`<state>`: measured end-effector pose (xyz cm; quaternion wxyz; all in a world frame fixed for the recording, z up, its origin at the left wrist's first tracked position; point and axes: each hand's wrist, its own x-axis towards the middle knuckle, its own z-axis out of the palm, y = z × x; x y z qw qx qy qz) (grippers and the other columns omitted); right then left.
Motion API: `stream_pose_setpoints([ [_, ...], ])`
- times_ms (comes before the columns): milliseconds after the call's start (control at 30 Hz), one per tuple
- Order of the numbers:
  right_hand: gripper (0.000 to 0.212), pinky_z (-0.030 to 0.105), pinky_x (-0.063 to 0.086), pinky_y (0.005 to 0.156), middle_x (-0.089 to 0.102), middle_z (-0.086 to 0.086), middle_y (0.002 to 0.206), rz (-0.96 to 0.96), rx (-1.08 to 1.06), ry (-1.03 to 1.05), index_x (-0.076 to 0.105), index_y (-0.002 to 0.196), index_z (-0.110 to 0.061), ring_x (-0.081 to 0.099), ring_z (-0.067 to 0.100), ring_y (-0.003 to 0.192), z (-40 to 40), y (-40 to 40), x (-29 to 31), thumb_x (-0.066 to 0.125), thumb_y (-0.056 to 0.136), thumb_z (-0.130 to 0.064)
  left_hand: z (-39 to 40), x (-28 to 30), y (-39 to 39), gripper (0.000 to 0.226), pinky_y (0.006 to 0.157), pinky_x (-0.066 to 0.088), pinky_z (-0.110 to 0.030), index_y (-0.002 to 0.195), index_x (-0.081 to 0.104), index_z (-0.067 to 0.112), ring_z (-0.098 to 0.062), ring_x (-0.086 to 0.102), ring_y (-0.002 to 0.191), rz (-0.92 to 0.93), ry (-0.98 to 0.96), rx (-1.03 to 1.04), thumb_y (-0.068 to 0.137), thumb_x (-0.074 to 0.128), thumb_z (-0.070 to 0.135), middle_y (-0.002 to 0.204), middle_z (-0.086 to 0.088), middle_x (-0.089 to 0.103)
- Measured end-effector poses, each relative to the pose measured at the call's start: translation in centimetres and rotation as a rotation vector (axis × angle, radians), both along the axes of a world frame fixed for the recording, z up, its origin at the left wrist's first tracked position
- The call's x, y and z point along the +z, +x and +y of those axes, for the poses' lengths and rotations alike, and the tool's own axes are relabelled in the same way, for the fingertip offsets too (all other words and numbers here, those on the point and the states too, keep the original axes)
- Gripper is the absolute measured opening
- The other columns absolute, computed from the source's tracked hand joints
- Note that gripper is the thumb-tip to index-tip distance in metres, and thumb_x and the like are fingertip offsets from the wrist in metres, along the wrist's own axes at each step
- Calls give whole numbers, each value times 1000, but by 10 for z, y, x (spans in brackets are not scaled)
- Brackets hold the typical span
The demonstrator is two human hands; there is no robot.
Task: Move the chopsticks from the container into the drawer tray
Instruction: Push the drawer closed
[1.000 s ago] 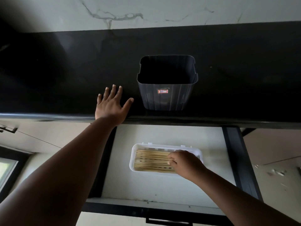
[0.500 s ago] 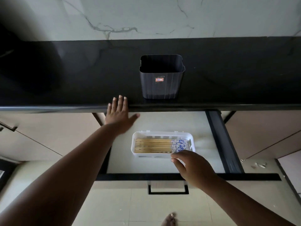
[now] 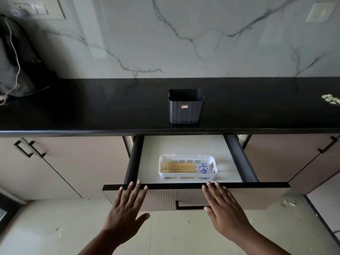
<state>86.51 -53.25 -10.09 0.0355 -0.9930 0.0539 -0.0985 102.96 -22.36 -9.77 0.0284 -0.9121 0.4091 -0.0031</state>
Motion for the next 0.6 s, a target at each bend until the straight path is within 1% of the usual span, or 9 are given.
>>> stream_pose_setpoints([
  [67, 60, 41, 18, 114, 38, 7, 153, 45, -29, -10, 34, 148, -13, 23, 26, 144, -4, -3, -2, 19, 101, -47, 2, -2, 3, 78, 114, 14, -48, 150, 32, 15, -30, 14, 147, -7, 25, -3, 90, 32, 65, 157, -13, 29],
  [133, 65, 40, 16, 114, 35, 8, 154, 92, -37, -43, 31, 150, -13, 15, 26, 146, -7, -4, -3, 17, 99, -50, 0, -6, 3, 81, 114, 13, -47, 149, 33, 14, -32, 16, 146, 1, 18, 2, 87, 36, 66, 157, -14, 27],
  [200, 69, 40, 14, 114, 32, 8, 156, 131, -35, -76, 28, 151, -12, 11, 26, 146, -9, -3, -3, 15, 98, -54, -4, -10, 4, 85, 115, 12, -47, 149, 35, 13, -34, 17, 145, -3, -2, 6, 84, 40, 67, 157, -13, 26],
  [267, 71, 39, 13, 114, 32, 8, 156, 158, -35, -97, 27, 151, -12, 8, 26, 147, -12, 2, -3, 15, 97, -56, -6, -11, 8, 86, 116, 9, -46, 149, 33, 13, -35, 17, 145, -13, -12, 10, 84, 39, 68, 156, -14, 28],
  [333, 71, 39, 12, 114, 32, 8, 155, 158, -33, -110, 31, 150, -11, 4, 24, 148, -17, 10, -3, 24, 96, -57, -11, -11, 17, 85, 117, 6, -46, 150, 30, 13, -35, 15, 145, -16, -1, 14, 87, 34, 69, 156, -15, 28],
  [400, 77, 38, 11, 114, 32, 8, 155, 159, -33, -115, 33, 149, -10, -3, 23, 149, -24, 22, -2, 37, 89, -58, -18, -11, 29, 84, 117, 5, -46, 151, 27, 13, -34, 14, 146, -13, 21, 25, 89, 26, 70, 157, -15, 27],
  [433, 80, 38, 11, 114, 32, 8, 155, 162, -33, -117, 34, 148, -10, -5, 23, 149, -27, 30, -1, 40, 86, -59, -22, -11, 36, 85, 117, 5, -45, 151, 27, 14, -34, 12, 146, -8, 26, 34, 88, 23, 71, 157, -14, 27],
  [533, 83, 38, 9, 113, 34, 9, 154, 193, -41, -109, 34, 148, -9, 1, 24, 148, -38, 56, -1, 40, 83, -60, -38, -9, 60, 85, 116, 5, -45, 152, 23, 15, -32, 7, 146, -8, 20, 55, 88, 23, 71, 157, -13, 26],
  [600, 85, 38, 8, 114, 35, 10, 154, 209, -52, -109, 34, 148, -9, 5, 26, 146, -47, 75, -2, 38, 82, -62, -50, -9, 76, 88, 116, 4, -45, 153, 18, 16, -31, 5, 147, -13, 5, 69, 86, 30, 72, 156, -14, 27],
])
